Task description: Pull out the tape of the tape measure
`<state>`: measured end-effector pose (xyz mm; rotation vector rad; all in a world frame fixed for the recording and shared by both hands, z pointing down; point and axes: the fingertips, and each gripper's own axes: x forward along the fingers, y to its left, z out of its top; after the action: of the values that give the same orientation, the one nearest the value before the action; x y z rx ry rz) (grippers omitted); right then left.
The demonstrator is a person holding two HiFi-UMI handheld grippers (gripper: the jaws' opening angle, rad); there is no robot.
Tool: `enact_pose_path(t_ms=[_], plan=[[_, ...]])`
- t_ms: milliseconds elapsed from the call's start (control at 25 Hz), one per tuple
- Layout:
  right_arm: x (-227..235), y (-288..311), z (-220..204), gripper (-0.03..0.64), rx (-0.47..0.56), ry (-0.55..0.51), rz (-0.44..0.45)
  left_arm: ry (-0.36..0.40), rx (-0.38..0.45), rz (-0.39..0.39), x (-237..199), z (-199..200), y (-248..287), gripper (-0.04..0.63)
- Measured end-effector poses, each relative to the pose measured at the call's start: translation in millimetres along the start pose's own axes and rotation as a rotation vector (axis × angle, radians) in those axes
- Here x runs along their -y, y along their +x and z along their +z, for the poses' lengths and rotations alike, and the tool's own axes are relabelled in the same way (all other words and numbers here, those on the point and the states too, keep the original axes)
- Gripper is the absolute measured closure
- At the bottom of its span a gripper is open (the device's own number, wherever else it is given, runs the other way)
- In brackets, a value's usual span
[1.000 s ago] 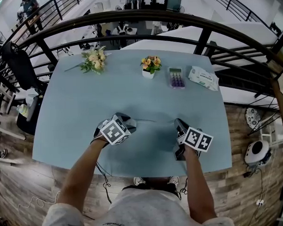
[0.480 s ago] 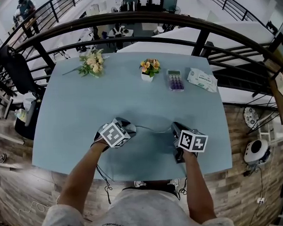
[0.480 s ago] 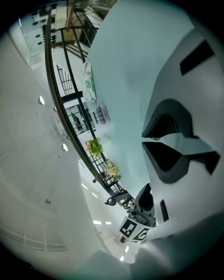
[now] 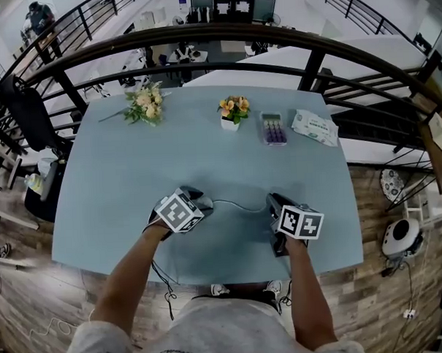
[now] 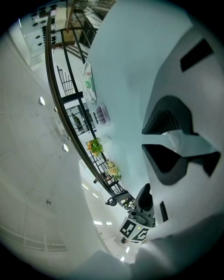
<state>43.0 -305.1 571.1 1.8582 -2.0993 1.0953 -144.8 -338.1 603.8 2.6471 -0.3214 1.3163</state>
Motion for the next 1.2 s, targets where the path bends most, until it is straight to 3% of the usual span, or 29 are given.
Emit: enact_pose_path(t_ms=[560, 1200], plan=[[-27.7, -23.0, 29.1, 0.566, 0.061, -0.113, 0.023, -0.072, 0.198, 0.11, 2.5, 39.9, -38.1, 0.417], [-88.1, -72.1, 82.9, 0.58, 0.228, -0.297, 0.068, -0.183, 0.47, 0.274, 22.0, 101.6, -101.8, 0.485]])
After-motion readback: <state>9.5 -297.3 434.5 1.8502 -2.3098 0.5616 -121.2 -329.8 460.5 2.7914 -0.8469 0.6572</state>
